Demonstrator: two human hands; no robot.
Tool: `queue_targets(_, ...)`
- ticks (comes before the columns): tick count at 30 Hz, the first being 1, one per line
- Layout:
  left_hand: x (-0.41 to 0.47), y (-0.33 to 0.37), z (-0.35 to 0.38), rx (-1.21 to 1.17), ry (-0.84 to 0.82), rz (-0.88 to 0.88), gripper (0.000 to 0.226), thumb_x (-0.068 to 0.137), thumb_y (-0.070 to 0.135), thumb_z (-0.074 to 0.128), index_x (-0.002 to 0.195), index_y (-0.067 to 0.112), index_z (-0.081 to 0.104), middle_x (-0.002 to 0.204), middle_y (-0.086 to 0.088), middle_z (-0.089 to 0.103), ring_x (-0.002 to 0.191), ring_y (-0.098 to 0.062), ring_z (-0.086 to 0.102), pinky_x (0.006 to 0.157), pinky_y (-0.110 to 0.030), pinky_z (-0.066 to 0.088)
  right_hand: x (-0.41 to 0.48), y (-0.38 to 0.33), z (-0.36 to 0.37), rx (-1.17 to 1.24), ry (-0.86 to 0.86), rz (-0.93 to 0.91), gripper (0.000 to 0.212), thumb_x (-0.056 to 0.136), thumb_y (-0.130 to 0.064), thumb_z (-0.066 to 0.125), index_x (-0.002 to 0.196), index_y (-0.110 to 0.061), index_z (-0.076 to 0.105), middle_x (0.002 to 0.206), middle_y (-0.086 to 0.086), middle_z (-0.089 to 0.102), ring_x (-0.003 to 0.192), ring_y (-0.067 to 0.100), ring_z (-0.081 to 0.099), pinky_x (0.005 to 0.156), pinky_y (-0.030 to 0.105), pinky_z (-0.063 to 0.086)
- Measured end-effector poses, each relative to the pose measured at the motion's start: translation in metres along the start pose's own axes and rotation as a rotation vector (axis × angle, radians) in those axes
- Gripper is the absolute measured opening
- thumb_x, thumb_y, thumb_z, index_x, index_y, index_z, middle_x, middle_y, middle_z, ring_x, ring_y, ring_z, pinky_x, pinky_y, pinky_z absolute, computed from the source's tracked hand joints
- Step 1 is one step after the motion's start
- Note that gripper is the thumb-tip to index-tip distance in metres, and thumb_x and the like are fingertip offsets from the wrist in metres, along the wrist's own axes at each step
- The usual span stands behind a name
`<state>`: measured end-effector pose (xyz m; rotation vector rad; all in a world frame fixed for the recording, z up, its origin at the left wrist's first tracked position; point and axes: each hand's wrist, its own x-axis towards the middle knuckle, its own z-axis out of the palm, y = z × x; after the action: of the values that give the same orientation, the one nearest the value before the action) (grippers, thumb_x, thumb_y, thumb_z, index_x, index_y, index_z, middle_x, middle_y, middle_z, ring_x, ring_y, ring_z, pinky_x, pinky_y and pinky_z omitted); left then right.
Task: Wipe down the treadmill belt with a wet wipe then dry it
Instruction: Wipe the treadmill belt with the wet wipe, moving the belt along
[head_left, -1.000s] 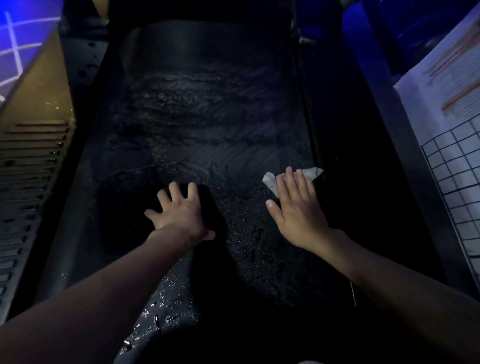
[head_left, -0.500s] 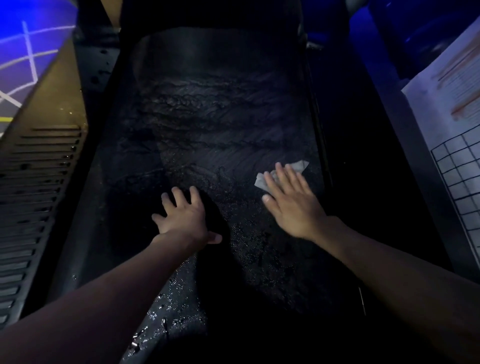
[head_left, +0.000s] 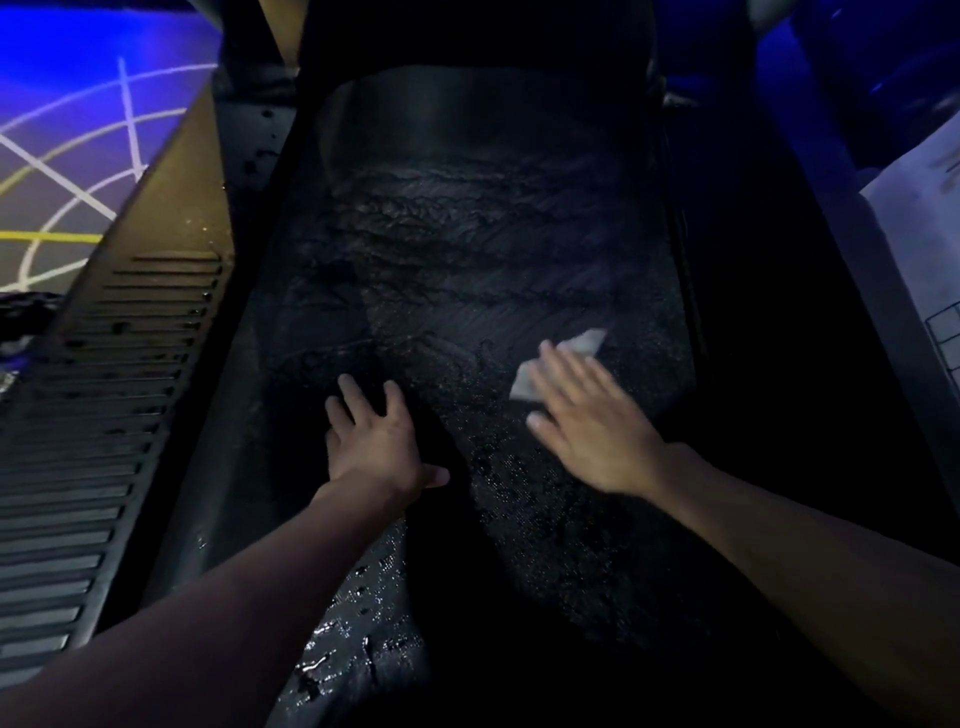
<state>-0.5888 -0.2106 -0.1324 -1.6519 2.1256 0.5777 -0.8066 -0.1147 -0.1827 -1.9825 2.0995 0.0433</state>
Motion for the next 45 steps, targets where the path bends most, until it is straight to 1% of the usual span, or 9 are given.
queue_targets(6, 0.003, -0.008, -0.01, -0.001, 0.007, -0.019, 0.111, 0.059, 0.05, 0.087, 0.145, 0.029, 0.019, 0.15, -0.016, 0.016, 0.138, -0.042, 0.02, 0.102, -0.057, 0.036, -0.004, -0.03, 0.002, -0.044, -0.053, -0.259, 0.073, 0.101, -0.059, 0.002, 0.157, -0.014, -0.01, 0.163, 0.008, -0.021, 0.149, 0.021, -0.025, 0.122, 0.041, -0.012)
queue_targets(9, 0.005, -0.02, -0.016, 0.01, 0.044, 0.014, 0.109, 0.06, 0.045, 0.088, 0.145, 0.029, 0.022, 0.14, -0.009, 0.025, 0.129, -0.036, 0.029, 0.097, -0.051, 0.039, 0.015, -0.016, -0.009, 0.008, -0.036, 0.008, 0.073, 0.095, -0.061, -0.012, 0.153, -0.017, -0.018, 0.162, 0.009, -0.025, 0.148, 0.022, -0.027, 0.123, 0.042, -0.013)
queue_targets(14, 0.007, -0.023, -0.01, 0.039, 0.048, -0.056, 0.119, 0.062, 0.048, 0.086, 0.15, 0.018, 0.012, 0.154, -0.018, 0.005, 0.142, -0.043, 0.01, 0.112, -0.058, 0.022, 0.005, -0.043, 0.002, -0.043, -0.083, -0.318, 0.073, 0.101, -0.06, 0.004, 0.156, -0.014, -0.014, 0.162, 0.008, -0.025, 0.149, 0.021, -0.026, 0.122, 0.04, -0.014)
queue_targets(17, 0.009, -0.026, -0.009, -0.023, -0.01, -0.11, 0.121, 0.065, 0.047, 0.085, 0.151, 0.027, 0.002, 0.157, -0.024, -0.012, 0.144, -0.048, -0.006, 0.113, -0.065, 0.015, 0.023, -0.027, -0.007, -0.034, -0.031, -0.12, 0.073, 0.098, -0.06, -0.006, 0.155, -0.015, -0.014, 0.163, 0.009, -0.023, 0.15, 0.022, -0.023, 0.123, 0.039, -0.013)
queue_targets(23, 0.012, -0.028, -0.008, -0.025, 0.015, -0.112, 0.126, 0.063, 0.05, 0.085, 0.152, 0.022, 0.001, 0.159, -0.023, -0.008, 0.145, -0.046, -0.002, 0.111, -0.063, 0.023, 0.023, -0.05, 0.0, -0.045, -0.071, -0.297, 0.074, 0.1, -0.06, 0.001, 0.157, -0.014, -0.012, 0.163, 0.008, -0.024, 0.149, 0.02, -0.027, 0.121, 0.038, -0.016)
queue_targets(26, 0.012, -0.03, -0.008, -0.007, 0.016, -0.123, 0.133, 0.06, 0.056, 0.085, 0.151, 0.008, 0.001, 0.16, -0.02, -0.004, 0.146, -0.044, 0.001, 0.111, -0.061, 0.025, 0.039, -0.043, -0.006, -0.018, -0.032, -0.034, 0.075, 0.095, -0.06, -0.009, 0.154, -0.014, -0.017, 0.163, 0.01, -0.024, 0.148, 0.022, -0.027, 0.121, 0.039, -0.016)
queue_targets(31, 0.011, -0.04, -0.011, 0.049, 0.041, -0.089, 0.132, 0.05, 0.066, 0.083, 0.148, 0.012, 0.013, 0.156, -0.012, 0.01, 0.143, -0.037, 0.014, 0.108, -0.056, 0.031, 0.033, -0.06, -0.002, -0.065, -0.096, -0.344, 0.071, 0.101, -0.058, 0.001, 0.155, -0.015, -0.016, 0.162, 0.008, -0.026, 0.148, 0.021, -0.028, 0.123, 0.042, -0.011)
queue_targets(36, 0.009, -0.064, -0.02, 0.12, 0.025, 0.023, 0.127, 0.055, 0.052, 0.088, 0.15, 0.022, 0.01, 0.156, -0.005, 0.011, 0.139, -0.032, 0.019, 0.108, -0.048, 0.032, 0.045, -0.068, -0.004, -0.044, -0.05, -0.164, 0.079, 0.095, -0.061, -0.008, 0.156, -0.011, -0.015, 0.161, 0.013, -0.026, 0.149, 0.027, -0.026, 0.122, 0.043, -0.015)
queue_targets(45, 0.003, -0.065, -0.014, 0.011, 0.043, -0.11, 0.134, 0.06, 0.048, 0.087, 0.152, 0.003, 0.0, 0.156, -0.023, 0.0, 0.146, -0.039, 0.001, 0.117, -0.046, 0.018, 0.055, -0.084, 0.003, -0.039, -0.039, -0.253, 0.075, 0.097, -0.059, -0.004, 0.154, -0.011, -0.013, 0.163, 0.012, -0.021, 0.149, 0.026, -0.025, 0.122, 0.043, -0.014)
